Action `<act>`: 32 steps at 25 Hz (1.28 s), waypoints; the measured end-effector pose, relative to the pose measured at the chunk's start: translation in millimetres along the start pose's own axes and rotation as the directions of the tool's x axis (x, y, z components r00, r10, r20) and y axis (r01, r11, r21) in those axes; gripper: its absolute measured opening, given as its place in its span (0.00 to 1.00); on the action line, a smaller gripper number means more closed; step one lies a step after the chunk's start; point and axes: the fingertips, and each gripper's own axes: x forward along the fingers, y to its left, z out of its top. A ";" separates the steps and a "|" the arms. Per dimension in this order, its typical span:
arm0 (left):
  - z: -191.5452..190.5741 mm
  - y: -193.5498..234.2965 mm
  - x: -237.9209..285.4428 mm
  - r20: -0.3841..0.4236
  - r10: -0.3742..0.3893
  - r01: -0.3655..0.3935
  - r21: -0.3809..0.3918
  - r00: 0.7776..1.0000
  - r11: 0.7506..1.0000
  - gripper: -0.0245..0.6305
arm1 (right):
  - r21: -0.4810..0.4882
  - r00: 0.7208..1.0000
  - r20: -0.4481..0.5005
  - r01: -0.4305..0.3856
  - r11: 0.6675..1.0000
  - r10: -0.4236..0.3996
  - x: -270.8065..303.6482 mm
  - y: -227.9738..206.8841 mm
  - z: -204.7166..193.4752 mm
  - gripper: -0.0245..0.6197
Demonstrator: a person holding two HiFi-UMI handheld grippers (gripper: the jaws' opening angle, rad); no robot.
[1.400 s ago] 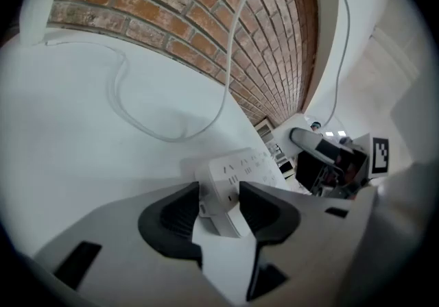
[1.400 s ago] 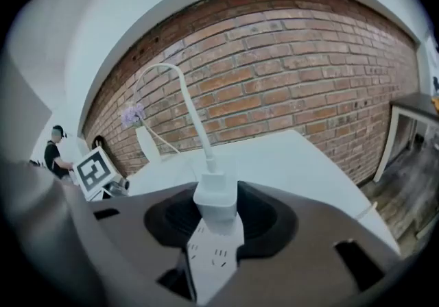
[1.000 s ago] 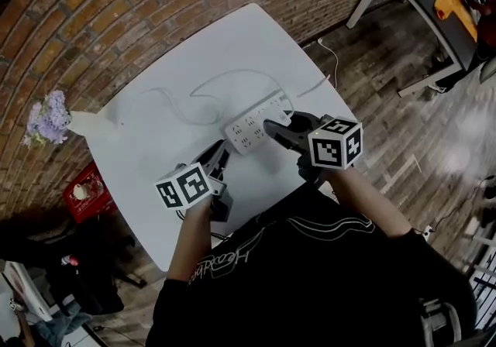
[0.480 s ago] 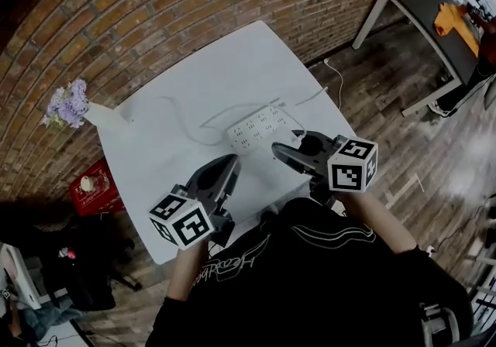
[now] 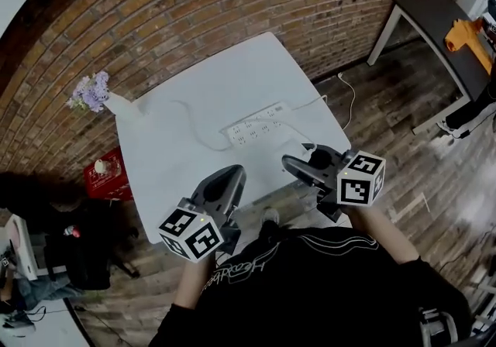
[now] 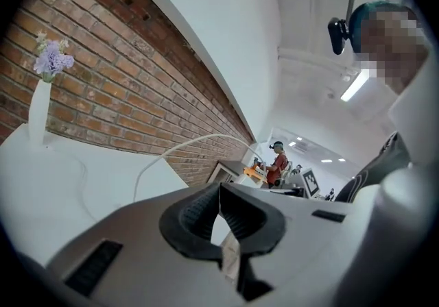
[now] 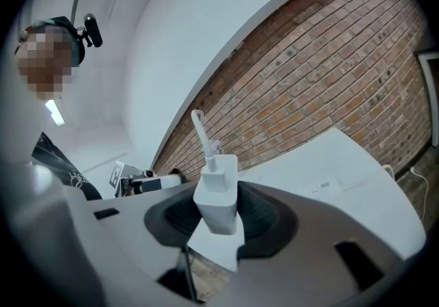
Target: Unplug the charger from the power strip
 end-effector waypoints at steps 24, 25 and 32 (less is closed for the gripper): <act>-35.0 -98.2 -31.4 0.053 0.051 -0.054 0.062 0.997 0.997 0.05 | -0.103 0.996 0.061 -0.051 0.993 0.057 -80.6 54.3 -12.1 0.23; -34.4 -99.3 -30.8 0.056 0.049 -0.053 0.064 0.997 0.997 0.05 | -0.104 0.996 0.062 -0.050 0.993 0.056 -81.9 53.9 -11.7 0.22; -33.1 -105.9 -27.9 0.063 0.037 -0.041 0.068 0.997 0.997 0.05 | -0.107 0.997 0.066 -0.036 0.994 0.043 -89.0 53.1 -9.5 0.23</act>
